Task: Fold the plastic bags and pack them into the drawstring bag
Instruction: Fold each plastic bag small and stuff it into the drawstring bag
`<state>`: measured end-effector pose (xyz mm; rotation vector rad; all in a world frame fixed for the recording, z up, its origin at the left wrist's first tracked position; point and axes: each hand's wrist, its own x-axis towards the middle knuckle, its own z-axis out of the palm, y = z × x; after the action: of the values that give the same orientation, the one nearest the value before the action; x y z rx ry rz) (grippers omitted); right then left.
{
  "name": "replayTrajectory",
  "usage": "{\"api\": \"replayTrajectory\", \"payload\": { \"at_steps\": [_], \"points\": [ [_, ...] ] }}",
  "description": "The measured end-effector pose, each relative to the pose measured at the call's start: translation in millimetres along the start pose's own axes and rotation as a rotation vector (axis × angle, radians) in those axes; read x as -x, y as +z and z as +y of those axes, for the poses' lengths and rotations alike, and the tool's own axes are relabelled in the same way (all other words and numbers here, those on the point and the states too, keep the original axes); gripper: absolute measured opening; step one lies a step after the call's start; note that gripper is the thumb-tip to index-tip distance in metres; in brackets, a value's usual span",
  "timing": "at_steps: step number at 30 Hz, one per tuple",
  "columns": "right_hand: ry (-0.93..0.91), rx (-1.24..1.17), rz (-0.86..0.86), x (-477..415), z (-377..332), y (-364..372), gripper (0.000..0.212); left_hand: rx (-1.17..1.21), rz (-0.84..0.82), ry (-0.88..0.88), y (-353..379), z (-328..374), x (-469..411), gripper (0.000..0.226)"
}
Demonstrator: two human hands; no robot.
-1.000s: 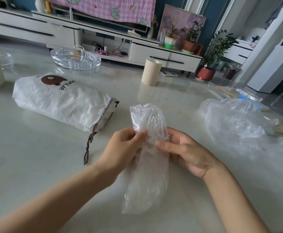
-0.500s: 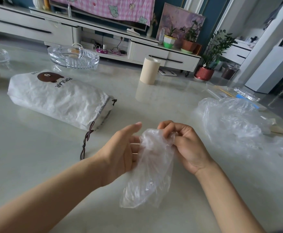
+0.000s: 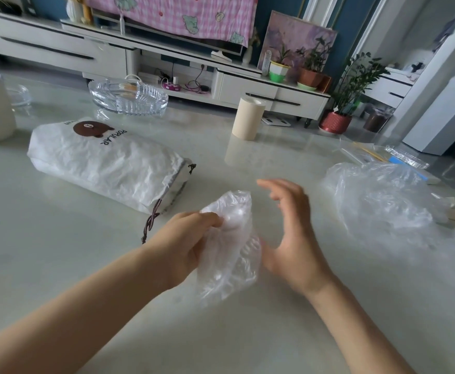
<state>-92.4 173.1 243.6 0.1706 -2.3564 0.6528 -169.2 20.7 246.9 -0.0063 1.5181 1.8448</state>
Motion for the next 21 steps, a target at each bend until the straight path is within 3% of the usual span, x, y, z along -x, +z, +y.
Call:
{"api": "replayTrajectory", "payload": {
  "at_steps": [2, 4, 6, 9, 12, 15, 18, 21],
  "points": [
    [-0.087, -0.015, -0.122, 3, -8, 10, 0.057, 0.011, 0.046, 0.030, -2, 0, -2, 0.023],
    [-0.109, -0.083, -0.159, 4, -12, 16, 0.039, 0.005, 0.098, 0.064, -3, -1, -4, 0.018],
    [-0.082, -0.153, -0.174, 4, -15, 18, 0.034, -0.025, 0.157, 0.115, -2, 0, -4, 0.004],
    [0.015, -0.270, -0.219, 1, -15, 17, 0.022, -0.122, 0.195, 0.238, -2, -1, -5, 0.004],
    [0.225, -0.462, -0.350, -6, -15, 8, 0.008, -0.240, 0.219, 0.359, 3, -5, -4, 0.006],
    [0.417, -0.663, -0.375, -8, -15, 3, 0.008, -0.281, 0.163, 0.411, 8, -7, 0, 0.008],
    [0.486, -0.604, -0.387, -8, -13, 2, 0.009, -0.216, 0.002, 0.361, 12, -4, 8, 0.035],
    [0.527, -0.591, -0.393, -8, -12, 1, 0.006, -0.380, -0.047, 0.400, 13, -4, 14, 0.057]
  ]
}}
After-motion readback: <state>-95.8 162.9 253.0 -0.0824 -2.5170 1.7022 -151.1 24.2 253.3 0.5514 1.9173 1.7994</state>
